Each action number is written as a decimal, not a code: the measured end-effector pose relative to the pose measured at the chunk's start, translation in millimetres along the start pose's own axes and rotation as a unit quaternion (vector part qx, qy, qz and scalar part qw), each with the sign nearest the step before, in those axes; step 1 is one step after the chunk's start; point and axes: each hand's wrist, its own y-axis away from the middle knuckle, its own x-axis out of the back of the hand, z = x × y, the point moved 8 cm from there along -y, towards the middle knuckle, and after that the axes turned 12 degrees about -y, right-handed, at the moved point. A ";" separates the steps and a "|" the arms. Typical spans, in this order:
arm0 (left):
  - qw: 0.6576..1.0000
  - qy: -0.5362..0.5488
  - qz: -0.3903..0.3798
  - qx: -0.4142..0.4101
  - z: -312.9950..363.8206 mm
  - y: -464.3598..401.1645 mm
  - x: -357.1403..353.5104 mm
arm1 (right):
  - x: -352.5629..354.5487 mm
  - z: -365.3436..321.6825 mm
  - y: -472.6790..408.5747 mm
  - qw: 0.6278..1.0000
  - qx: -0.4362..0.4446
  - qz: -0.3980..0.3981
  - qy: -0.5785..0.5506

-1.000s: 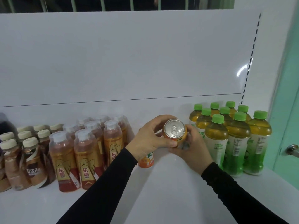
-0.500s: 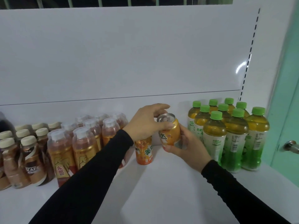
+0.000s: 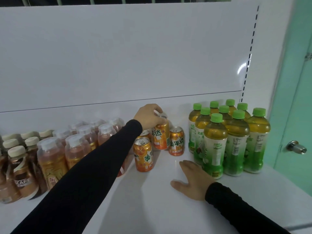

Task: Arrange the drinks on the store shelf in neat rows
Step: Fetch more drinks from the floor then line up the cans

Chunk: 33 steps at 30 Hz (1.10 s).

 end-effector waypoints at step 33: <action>0.986 -0.149 -0.068 -0.012 19.8 -23.2 -78.7 | -18.2 12.4 -8.3 0.999 -0.013 -0.018 0.037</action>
